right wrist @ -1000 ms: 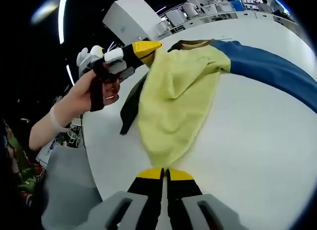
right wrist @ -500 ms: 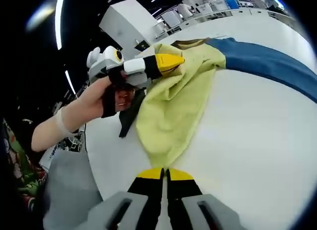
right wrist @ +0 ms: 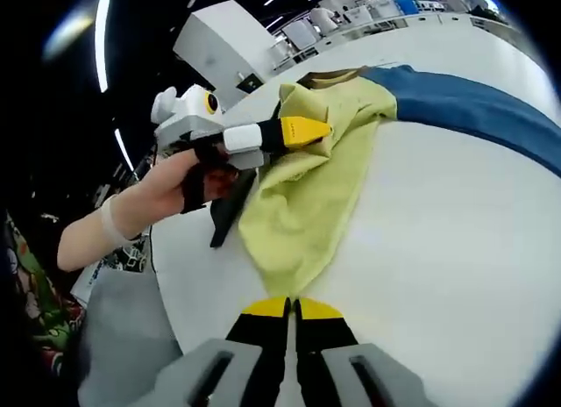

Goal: Fold the garment on the visible template until the final outline fits inside the template.

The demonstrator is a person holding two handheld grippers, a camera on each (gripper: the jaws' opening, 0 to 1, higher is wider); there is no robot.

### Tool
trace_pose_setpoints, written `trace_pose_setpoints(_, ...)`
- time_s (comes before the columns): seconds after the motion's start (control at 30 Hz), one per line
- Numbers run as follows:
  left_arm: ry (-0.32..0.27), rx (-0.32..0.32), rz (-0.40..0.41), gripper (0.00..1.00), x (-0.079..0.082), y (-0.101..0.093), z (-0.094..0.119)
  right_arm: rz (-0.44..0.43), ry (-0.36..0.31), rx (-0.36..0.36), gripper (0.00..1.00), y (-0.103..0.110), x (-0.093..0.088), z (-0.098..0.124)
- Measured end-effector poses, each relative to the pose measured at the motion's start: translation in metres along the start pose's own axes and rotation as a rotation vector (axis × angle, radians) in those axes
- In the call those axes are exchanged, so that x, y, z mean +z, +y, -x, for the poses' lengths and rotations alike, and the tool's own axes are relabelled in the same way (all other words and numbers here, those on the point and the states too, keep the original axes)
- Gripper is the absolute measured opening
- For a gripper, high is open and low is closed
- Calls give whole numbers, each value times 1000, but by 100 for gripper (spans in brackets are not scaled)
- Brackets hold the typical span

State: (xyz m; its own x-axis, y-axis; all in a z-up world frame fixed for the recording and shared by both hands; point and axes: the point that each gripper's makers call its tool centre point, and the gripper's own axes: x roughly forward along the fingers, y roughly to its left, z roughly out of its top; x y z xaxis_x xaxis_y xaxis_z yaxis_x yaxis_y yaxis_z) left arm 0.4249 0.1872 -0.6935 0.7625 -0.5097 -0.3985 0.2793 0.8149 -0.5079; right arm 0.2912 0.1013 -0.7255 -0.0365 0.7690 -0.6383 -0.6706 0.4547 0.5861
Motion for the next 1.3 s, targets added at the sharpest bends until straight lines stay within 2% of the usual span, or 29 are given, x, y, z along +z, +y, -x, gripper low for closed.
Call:
trace_pose_setpoints(0.13,3,-58,-174,0,9,-16,22,1,0,-1,0,0,-2,0)
trace_pose_setpoints(0.17,8,-61,-186,2,8,-17,25,1,-1,-2,0,0,-2,0)
trace_pose_setpoints(0.2,-12,-62,-211,6,12,-19,33,-1,-2,-1,0,1,-2,0)
trace_pose_setpoints(0.33,3,-64,-204,24,8,-16,50,-4,-2,2,0,2,-3,0)
trace_pose_setpoints(0.57,9,-22,-208,41,4,8,78,-2,-7,6,0,4,-2,2)
trace_pose_setpoints(0.73,0,-25,-166,54,7,15,84,-1,-9,4,0,3,-1,3)
trace_pose_setpoints(1.03,4,-38,-108,70,7,17,85,0,-11,-1,0,4,-2,6)
trace_pose_setpoints(1.1,8,-39,-96,69,5,18,85,1,-10,-1,0,4,-2,7)
trace_pose_setpoints(1.2,26,-38,-65,57,0,22,85,1,-9,-1,0,4,-1,7)
trace_pose_setpoints(1.23,31,-45,-27,51,-2,22,85,1,-10,-2,0,3,-1,8)
trace_pose_setpoints(1.3,20,-42,-15,50,-2,24,85,1,-9,-3,0,3,-1,8)
